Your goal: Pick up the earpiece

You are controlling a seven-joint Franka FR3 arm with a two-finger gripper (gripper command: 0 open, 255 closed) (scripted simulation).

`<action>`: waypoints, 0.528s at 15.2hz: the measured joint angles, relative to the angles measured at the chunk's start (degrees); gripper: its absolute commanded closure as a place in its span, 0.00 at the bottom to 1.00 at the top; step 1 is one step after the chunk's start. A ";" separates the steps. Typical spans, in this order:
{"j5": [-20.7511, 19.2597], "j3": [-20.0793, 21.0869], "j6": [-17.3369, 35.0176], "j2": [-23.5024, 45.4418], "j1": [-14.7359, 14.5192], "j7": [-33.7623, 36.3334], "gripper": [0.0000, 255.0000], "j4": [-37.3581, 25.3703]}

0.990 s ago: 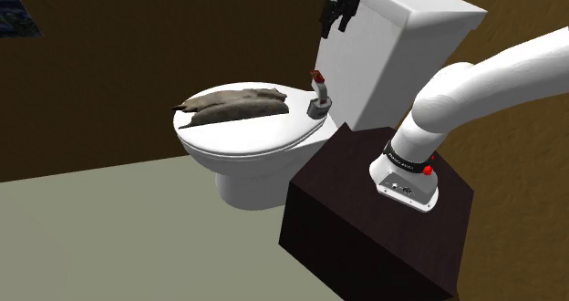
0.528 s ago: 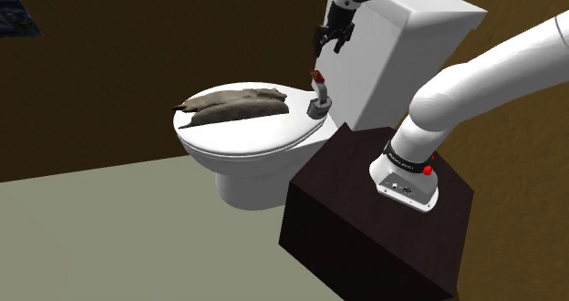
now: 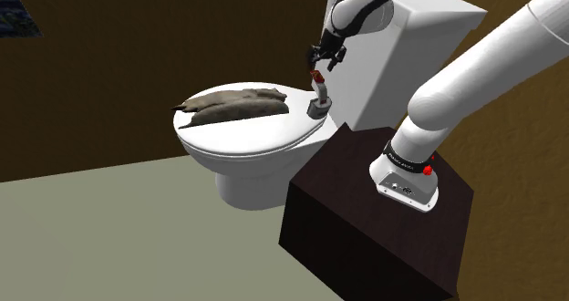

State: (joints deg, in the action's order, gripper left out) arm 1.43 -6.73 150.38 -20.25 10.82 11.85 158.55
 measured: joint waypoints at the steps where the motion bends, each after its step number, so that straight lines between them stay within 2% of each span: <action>1: 0.77 -0.02 2.66 1.72 0.07 0.76 0.00 0.35; 3: 2.31 -0.41 7.04 5.55 -0.09 1.11 0.00 0.74; 8: 5.05 -1.30 12.49 10.06 -0.91 -0.67 0.00 1.31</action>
State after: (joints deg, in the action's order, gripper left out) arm 6.48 -8.02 162.86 -10.18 9.91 11.18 159.86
